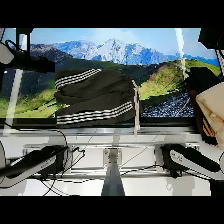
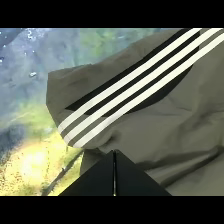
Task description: Fold the clothes and pants, and hang the long-sleeved shirts on hangers.
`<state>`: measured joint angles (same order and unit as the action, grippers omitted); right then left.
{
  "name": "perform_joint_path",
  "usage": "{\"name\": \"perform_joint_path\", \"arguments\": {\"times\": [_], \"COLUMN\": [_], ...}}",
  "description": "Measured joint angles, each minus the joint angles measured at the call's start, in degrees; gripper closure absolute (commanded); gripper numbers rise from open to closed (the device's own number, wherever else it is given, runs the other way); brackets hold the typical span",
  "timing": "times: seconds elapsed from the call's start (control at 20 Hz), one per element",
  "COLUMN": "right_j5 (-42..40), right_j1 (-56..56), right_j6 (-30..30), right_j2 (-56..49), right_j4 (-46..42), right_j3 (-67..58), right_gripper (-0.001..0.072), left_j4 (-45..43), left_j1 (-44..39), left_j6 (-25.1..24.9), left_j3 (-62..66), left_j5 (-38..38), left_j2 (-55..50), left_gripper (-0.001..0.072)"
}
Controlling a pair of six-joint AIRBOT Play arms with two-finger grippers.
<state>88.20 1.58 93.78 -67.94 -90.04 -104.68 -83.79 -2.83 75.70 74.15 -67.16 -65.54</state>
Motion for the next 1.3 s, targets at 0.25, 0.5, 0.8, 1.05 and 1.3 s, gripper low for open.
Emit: {"name": "perform_joint_path", "arguments": {"times": [0.25, 0.5, 0.8, 1.05, 1.3], "right_j5": [0.0, -0.6, -10.3, -10.3, -7.9], "right_j1": [0.0, 0.0, 0.0, 0.0, -1.8], "right_j6": [0.0, 0.0, 0.0, -1.0, -5.2], "right_j2": [0.0, 0.0, -0.1, -0.1, -1.2], "right_j4": [0.0, 0.0, -0.1, -0.2, -4.8], "right_j3": [0.0, 0.0, 0.0, 0.0, 0.0], "right_gripper": [0.0692, 0.0692, 0.0692, 0.0692, 0.0695], "left_j4": [0.0, 0.0, 0.0, 0.0, 0.0], "left_j1": [0.0, 0.0, 0.0, 0.0, 0.0], "left_j6": [0.0, 0.0, 0.0, 0.0, 0.0], "left_j3": [0.0, 0.0, 0.0, 0.0, 0.0], "left_j5": [0.0, 0.0, 0.0, 0.0, 0.0], "left_j2": [0.0, 0.0, 0.0, 0.0, 0.0], "left_gripper": [0.0699, 0.0699, 0.0699, 0.0699, 0.07]}}
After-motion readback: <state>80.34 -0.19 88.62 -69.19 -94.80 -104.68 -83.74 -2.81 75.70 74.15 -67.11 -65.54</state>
